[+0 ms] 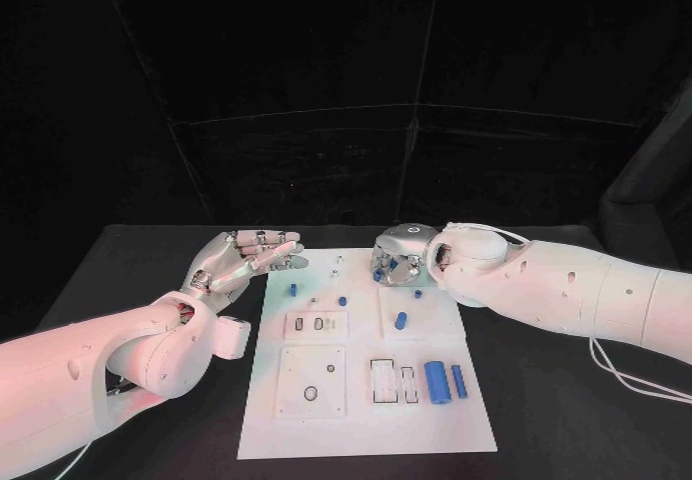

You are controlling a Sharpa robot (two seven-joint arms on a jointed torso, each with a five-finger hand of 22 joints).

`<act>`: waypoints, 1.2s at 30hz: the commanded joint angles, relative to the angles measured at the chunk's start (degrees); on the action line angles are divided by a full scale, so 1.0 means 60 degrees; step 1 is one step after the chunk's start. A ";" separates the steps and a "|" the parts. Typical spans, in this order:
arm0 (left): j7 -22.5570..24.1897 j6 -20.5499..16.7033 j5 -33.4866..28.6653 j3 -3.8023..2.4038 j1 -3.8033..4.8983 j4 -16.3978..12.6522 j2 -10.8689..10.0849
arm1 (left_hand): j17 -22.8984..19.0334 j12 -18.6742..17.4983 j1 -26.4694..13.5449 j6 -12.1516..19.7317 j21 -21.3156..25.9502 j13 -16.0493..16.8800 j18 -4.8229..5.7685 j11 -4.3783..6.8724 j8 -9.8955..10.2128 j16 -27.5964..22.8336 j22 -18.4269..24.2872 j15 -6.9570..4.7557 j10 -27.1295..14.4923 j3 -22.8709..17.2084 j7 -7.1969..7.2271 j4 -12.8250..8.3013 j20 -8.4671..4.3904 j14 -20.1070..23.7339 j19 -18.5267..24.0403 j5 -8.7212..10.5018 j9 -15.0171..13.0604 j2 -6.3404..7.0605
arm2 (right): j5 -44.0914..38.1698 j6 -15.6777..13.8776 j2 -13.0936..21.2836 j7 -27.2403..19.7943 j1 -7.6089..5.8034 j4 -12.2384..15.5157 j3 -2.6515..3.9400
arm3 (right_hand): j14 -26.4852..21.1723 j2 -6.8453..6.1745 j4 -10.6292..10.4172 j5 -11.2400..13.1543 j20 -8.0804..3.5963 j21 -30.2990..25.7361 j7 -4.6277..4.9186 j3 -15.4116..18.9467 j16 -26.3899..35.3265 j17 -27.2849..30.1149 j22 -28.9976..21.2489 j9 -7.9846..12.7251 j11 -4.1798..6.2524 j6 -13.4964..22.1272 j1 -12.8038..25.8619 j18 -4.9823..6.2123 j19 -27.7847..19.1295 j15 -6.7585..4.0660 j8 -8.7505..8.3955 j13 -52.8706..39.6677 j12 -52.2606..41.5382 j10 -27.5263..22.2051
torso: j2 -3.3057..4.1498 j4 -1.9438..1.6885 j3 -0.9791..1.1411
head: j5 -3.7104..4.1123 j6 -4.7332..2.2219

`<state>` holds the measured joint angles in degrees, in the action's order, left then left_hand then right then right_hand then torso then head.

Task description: Assemble the parts on the task board

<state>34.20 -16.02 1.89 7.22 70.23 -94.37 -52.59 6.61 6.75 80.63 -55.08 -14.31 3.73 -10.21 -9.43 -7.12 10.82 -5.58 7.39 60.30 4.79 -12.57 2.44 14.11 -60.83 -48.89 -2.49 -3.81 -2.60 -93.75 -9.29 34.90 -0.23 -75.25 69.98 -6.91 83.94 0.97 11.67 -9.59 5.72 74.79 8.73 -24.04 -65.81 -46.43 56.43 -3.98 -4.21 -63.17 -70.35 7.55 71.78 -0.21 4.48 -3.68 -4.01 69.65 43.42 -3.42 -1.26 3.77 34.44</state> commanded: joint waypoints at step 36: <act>-0.0188 0.0234 0.0050 -0.0005 0.0016 0.0055 -0.0020 | -0.0018 -0.0144 0.0040 0.0035 0.0124 -0.0009 -0.0051 -0.0099 0.0118 -0.0146 0.0071 0.0073 -0.0038 -0.0023 -0.0083 -0.0180 0.0049 0.0006 -0.0040 -0.0037 0.0011 -0.0146 | 0.0276 -0.2223 -0.1042 0.1160 -0.0036 -0.0589 0.0323 | 0.0065 -0.0157 -0.0533 0.0293 -0.0024 0.0142 -0.0122 -0.0110 -0.0229 -0.0141 0.0105 -0.0078 0.0005 -0.0242 0.0275 -0.0182 0.0068 -0.0069 -0.0041 0.0010 0.0065 0.0139 | 0.0138 -0.0015 -0.0004 | -0.0169 -0.0154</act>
<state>32.96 -15.43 1.92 7.23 70.23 -93.99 -52.68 6.57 6.17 80.90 -54.87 -13.79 3.75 -10.20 -9.63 -6.72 10.20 -5.21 7.39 60.09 4.63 -12.78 1.65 14.12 -60.82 -48.89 -2.49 -3.83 -2.87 -91.67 -20.17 28.72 6.05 -75.31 66.27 -5.02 83.94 -0.22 8.80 -7.67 5.72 75.44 8.61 -24.79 -66.88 -47.23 57.01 -4.20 -4.10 -63.71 -68.66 7.56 71.78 -0.21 4.11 -3.66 -3.99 70.13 44.15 -3.57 -1.30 2.79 33.56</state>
